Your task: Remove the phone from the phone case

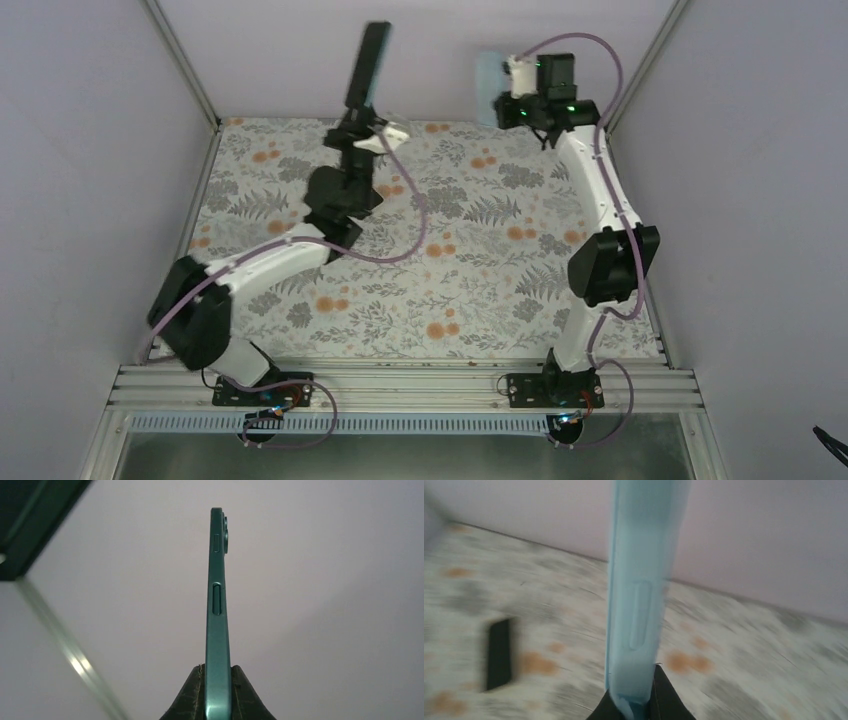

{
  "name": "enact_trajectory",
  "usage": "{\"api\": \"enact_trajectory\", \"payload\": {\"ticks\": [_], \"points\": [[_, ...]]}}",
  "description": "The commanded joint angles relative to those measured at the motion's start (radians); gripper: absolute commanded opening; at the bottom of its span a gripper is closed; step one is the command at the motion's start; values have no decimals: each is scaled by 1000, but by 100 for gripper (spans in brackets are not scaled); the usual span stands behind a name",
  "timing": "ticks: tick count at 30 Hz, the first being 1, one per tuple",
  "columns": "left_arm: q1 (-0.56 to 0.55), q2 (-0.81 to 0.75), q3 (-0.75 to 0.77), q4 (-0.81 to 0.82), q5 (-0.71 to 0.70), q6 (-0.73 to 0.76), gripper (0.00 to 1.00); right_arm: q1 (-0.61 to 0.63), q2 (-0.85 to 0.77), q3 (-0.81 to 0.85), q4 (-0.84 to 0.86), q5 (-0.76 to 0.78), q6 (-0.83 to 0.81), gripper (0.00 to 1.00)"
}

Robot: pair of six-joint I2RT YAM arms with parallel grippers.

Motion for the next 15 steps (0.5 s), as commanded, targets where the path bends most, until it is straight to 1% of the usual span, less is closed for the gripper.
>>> {"api": "enact_trajectory", "payload": {"ticks": [1,4,6,10,13,15], "points": [[41,-172,-22,-106,6,-84,2,-55,-36,-97,-118,346,-146,3],[65,-226,-91,-173,-6,-34,2,-71,-93,-196,-113,284,-166,3],[110,-258,-162,-178,-29,-7,2,-74,-107,-245,-149,213,-179,3],[210,-356,-344,-221,-14,22,2,-79,-121,-364,-209,54,-209,3],[279,-397,-466,-238,-8,46,2,-93,-117,-461,-229,-60,-221,3],[335,-406,-533,-261,16,48,2,-101,-110,-511,-221,-90,-218,3]]}}
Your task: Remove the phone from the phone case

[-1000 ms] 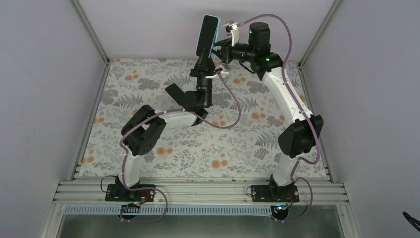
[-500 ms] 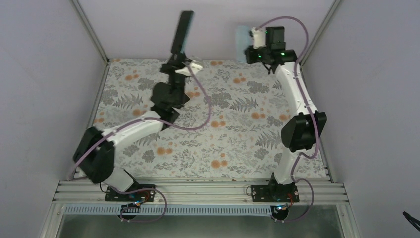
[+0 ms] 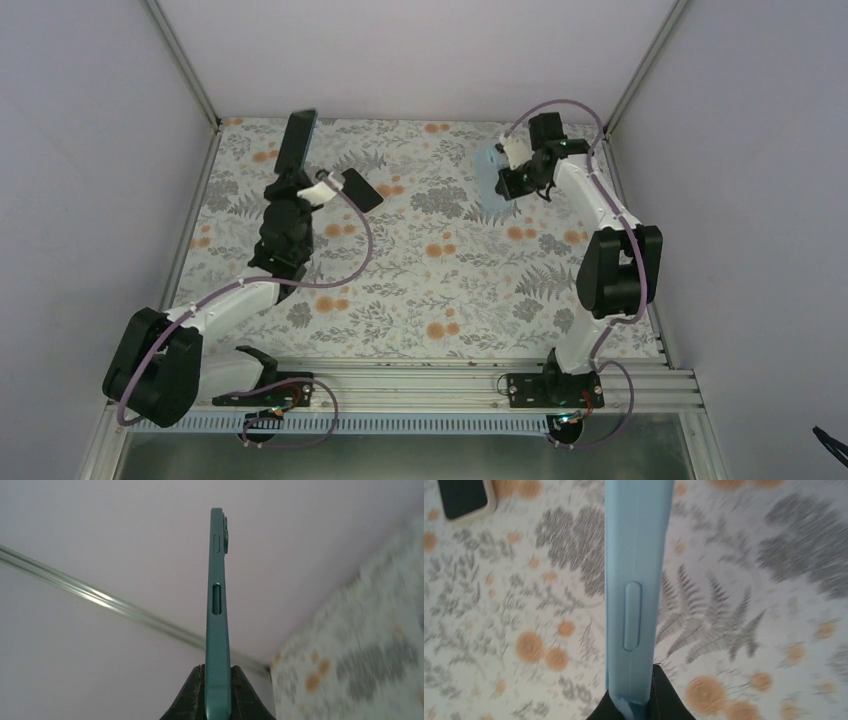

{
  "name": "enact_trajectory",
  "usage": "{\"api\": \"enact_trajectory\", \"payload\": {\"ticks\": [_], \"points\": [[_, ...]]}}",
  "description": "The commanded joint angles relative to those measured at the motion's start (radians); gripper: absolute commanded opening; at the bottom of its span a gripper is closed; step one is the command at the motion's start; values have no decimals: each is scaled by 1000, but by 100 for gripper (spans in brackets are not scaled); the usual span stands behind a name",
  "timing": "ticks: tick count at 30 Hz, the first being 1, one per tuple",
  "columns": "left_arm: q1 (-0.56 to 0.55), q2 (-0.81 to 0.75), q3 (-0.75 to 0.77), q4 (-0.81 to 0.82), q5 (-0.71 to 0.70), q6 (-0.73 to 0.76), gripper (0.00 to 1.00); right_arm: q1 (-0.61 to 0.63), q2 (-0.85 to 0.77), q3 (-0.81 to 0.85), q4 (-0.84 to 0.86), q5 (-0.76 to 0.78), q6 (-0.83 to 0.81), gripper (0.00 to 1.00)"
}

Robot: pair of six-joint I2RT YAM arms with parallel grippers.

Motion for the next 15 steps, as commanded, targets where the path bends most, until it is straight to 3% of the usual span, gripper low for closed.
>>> {"api": "enact_trajectory", "payload": {"ticks": [1,7,15], "points": [[98,-49,-105,-23,31,28,2,-18,-7,-102,-23,-161,-32,3],[179,20,-287,140,48,114,3,-61,43,-147,-3,-160,-6,3],[200,173,-352,187,41,158,4,-141,155,-134,-21,-146,12,3]]}}
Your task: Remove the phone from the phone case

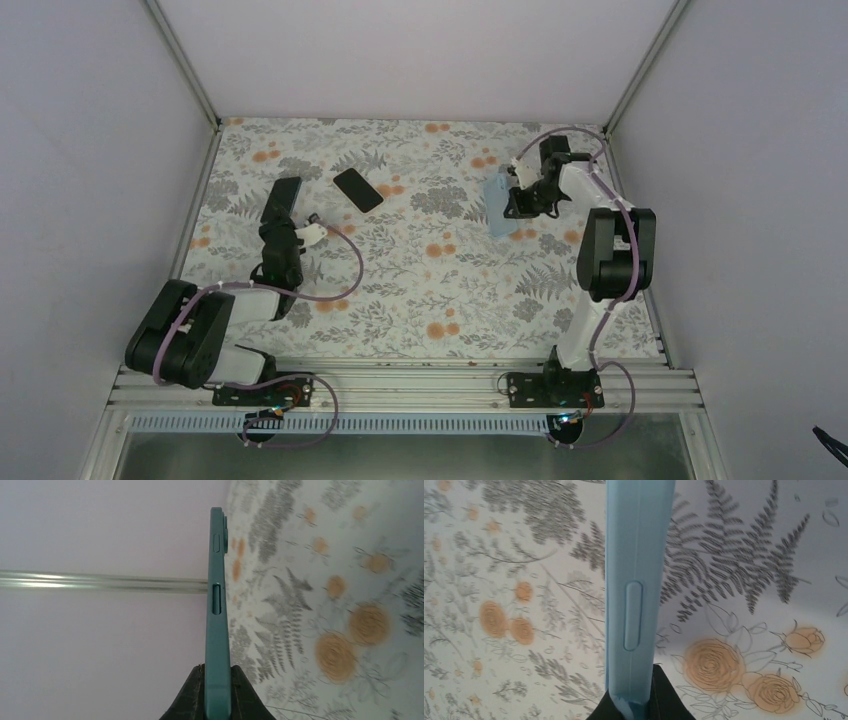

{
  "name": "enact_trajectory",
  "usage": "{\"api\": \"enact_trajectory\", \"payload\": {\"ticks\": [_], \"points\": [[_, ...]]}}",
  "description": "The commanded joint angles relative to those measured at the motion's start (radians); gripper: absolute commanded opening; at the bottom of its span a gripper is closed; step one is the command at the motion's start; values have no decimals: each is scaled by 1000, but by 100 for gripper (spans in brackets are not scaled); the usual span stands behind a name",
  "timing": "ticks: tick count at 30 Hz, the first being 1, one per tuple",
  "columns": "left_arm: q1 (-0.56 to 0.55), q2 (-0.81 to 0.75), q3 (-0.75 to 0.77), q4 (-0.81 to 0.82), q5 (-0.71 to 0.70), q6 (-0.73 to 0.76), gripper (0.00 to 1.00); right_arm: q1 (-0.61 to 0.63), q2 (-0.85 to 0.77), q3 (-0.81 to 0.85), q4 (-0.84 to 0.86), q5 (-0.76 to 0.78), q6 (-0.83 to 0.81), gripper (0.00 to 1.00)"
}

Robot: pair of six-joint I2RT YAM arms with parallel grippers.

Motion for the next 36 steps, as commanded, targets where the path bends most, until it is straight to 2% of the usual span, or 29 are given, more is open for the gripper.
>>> {"api": "enact_trajectory", "payload": {"ticks": [1,6,7,10,12,14,15,19,21,23,24,26,29,32,36], "points": [[7,32,-26,124,10,40,5,-56,72,15,-14,-19,12,4],[7,-6,-16,-119,91,-12,22,-113,118,41,-51,68,-13,4],[7,-23,-14,-174,120,-21,28,-123,125,49,-59,98,-18,7],[7,-74,4,-341,198,-46,34,-147,112,70,-74,222,-35,16],[7,-114,30,-487,264,-65,34,-149,95,87,-95,309,-52,28],[7,-131,66,-628,319,-78,36,-151,81,129,-128,405,-68,34],[7,-133,91,-703,348,-89,37,-150,73,150,-143,458,-75,42],[10,-124,226,-1037,456,-152,53,-142,30,247,-179,683,-106,66],[10,-130,297,-1167,503,-178,58,-121,-7,273,-163,741,-130,75],[21,-149,411,-1292,575,-224,66,-80,-45,323,-180,697,-150,98],[30,-159,469,-1367,622,-242,72,-51,-68,336,-181,649,-167,100],[48,-176,596,-1490,709,-268,80,26,-118,329,-153,577,-184,100],[77,-173,780,-1619,807,-299,83,147,-151,285,-37,547,-157,100],[135,-164,924,-1638,854,-365,89,275,-110,293,31,468,-117,100],[207,-152,1032,-1545,849,-527,100,411,1,353,135,353,-35,100]]}}
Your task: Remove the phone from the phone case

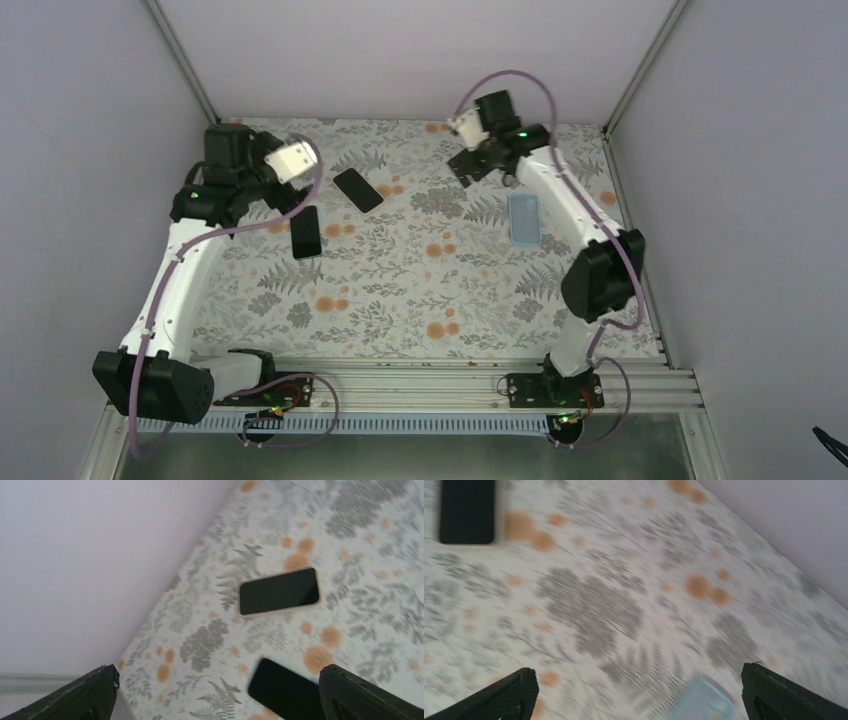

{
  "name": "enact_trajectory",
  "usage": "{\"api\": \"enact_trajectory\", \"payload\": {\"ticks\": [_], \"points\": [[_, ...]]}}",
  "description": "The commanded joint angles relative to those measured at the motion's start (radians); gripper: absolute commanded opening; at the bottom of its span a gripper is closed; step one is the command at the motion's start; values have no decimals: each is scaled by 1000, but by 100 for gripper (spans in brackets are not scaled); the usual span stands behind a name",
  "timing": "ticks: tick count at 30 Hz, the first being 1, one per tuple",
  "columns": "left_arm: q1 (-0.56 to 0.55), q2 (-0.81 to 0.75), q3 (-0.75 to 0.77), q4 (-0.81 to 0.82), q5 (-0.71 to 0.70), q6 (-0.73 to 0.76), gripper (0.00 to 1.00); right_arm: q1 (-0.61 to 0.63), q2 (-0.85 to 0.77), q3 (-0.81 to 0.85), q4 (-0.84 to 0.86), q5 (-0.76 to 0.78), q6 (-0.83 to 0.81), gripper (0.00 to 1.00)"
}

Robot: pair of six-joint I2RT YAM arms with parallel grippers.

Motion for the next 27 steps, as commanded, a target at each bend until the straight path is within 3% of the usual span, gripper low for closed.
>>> {"api": "enact_trajectory", "payload": {"ticks": [1,6,13,20,27], "points": [[77,3,87,10,70,-212,100,115,151,70,139,-157,101,100],[155,17,50,125,77,-328,100,226,373,212,205,-224,189,100],[212,42,-16,207,62,-380,100,305,650,446,220,-250,300,100],[267,35,-111,279,61,-397,100,328,747,452,331,-209,305,100],[338,40,-170,306,121,-398,100,330,824,497,308,-187,231,100]]}}
